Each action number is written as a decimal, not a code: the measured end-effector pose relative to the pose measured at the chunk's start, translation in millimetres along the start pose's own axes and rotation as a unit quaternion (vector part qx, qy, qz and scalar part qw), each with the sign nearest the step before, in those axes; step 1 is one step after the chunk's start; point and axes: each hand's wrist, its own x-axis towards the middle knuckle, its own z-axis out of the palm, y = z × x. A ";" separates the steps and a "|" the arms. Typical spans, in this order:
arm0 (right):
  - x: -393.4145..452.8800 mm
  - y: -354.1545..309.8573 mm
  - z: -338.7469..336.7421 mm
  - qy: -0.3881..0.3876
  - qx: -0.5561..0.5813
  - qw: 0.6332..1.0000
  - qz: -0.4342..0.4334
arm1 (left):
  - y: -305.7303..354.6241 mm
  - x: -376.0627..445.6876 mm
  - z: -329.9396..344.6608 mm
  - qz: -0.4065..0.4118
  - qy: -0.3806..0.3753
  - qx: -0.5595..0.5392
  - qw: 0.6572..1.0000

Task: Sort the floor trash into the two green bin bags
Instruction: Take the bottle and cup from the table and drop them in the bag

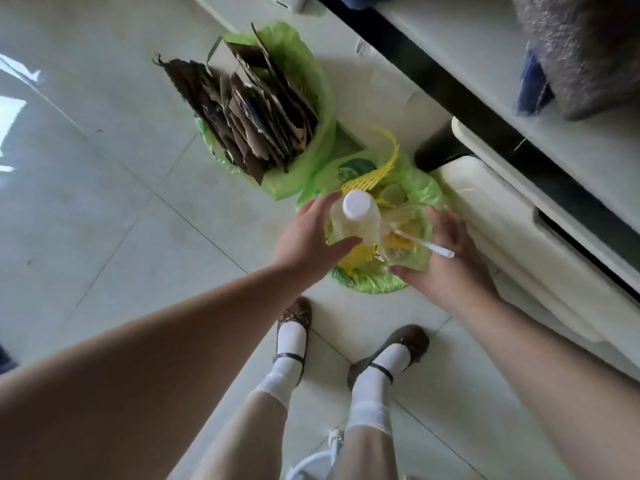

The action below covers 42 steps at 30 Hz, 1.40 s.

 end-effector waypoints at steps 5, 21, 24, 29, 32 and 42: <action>10.2 1.8 25.1 0.008 -0.022 1.000 0.002 | -20.0 22.3 1.5 0.022 -0.032 0.081 0.996; 23.3 30.9 73.3 0.037 -0.099 0.994 -0.020 | -52.1 37.2 57.9 0.016 0.011 0.158 0.987; 11.3 30.2 57.0 0.035 -0.088 0.995 -0.022 | -41.2 26.0 52.4 -0.017 -0.016 0.128 0.992; -28.0 28.8 23.4 0.044 -0.066 0.997 -0.014 | -7.4 -7.4 40.1 -0.068 -0.019 0.089 0.993; -60.5 26.8 4.6 0.073 -0.049 0.996 -0.003 | 14.8 -43.4 36.9 -0.067 -0.014 0.069 0.995; -228.5 52.5 -41.6 0.134 0.042 0.982 0.125 | 130.6 -159.8 49.9 0.174 -0.139 0.210 0.952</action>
